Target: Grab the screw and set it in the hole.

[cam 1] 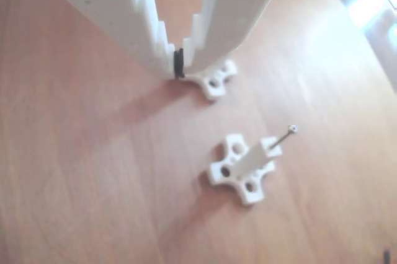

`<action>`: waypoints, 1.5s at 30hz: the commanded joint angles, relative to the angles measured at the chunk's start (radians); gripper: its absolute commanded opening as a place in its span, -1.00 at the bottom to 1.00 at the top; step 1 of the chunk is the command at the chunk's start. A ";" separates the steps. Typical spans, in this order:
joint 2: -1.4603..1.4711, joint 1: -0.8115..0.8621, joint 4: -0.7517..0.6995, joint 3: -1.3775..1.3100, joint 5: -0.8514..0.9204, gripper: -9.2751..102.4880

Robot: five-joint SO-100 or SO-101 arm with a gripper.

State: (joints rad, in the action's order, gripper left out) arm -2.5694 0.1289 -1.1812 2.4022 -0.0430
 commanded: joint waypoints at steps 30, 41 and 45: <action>0.584 0.038 -0.075 -0.572 -0.055 -0.73; 0.678 0.020 -0.081 -0.664 -0.080 -0.69; 0.696 0.011 -0.091 -0.681 -0.087 -0.64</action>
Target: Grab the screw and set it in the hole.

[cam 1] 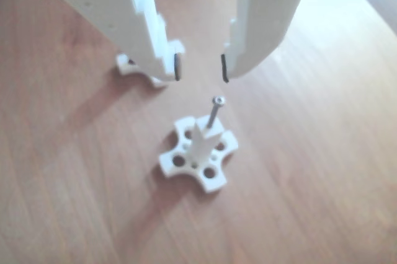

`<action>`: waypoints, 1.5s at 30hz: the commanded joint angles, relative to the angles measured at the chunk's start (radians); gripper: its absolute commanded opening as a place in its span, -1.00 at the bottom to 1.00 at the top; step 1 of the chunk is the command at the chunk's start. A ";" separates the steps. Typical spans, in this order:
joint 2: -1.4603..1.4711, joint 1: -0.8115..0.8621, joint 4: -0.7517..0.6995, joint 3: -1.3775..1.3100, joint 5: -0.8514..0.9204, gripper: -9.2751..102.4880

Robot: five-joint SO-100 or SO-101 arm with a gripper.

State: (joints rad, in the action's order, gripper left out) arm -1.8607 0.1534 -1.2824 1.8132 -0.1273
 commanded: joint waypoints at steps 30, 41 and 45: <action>0.137 -0.014 0.041 -0.152 -0.023 -0.59; 0.189 -0.011 -0.002 -0.204 -0.031 -0.58; 0.207 -0.014 -0.014 -0.221 -0.035 -0.58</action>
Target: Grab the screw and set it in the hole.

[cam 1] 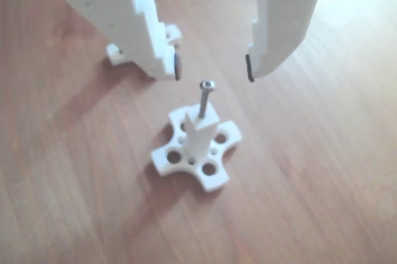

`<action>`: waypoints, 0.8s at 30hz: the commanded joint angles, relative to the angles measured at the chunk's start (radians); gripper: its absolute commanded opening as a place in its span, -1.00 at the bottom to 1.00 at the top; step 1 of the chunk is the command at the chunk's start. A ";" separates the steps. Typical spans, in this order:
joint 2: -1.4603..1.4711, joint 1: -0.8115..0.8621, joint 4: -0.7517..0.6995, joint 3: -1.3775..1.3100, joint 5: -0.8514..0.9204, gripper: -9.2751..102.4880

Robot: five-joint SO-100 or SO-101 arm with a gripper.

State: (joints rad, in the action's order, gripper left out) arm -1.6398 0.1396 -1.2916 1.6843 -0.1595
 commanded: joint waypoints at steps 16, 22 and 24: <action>0.052 -0.002 -0.025 -0.141 -0.012 -0.58; 0.067 -0.002 -0.026 -0.150 -0.012 -0.58; 0.069 -0.002 -0.028 -0.152 -0.012 -0.58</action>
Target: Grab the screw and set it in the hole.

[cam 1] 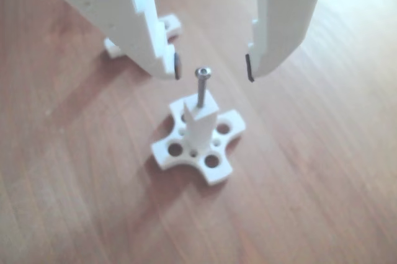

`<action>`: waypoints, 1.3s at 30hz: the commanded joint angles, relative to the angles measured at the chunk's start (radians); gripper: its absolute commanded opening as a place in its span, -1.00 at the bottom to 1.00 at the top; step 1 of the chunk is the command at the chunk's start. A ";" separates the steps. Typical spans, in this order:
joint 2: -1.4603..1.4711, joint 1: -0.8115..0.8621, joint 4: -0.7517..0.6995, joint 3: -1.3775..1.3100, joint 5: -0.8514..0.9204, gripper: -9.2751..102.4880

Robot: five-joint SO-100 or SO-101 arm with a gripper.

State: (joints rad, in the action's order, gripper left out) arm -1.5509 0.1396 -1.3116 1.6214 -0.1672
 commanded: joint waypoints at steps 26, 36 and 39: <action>0.025 0.003 -0.008 -0.109 -0.002 -0.59; 0.028 0.005 -0.006 -0.114 0.000 -0.61; 0.028 0.005 -0.006 -0.114 0.002 -0.63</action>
State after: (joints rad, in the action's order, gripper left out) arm -1.5018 0.1396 -1.3116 1.6061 -0.1672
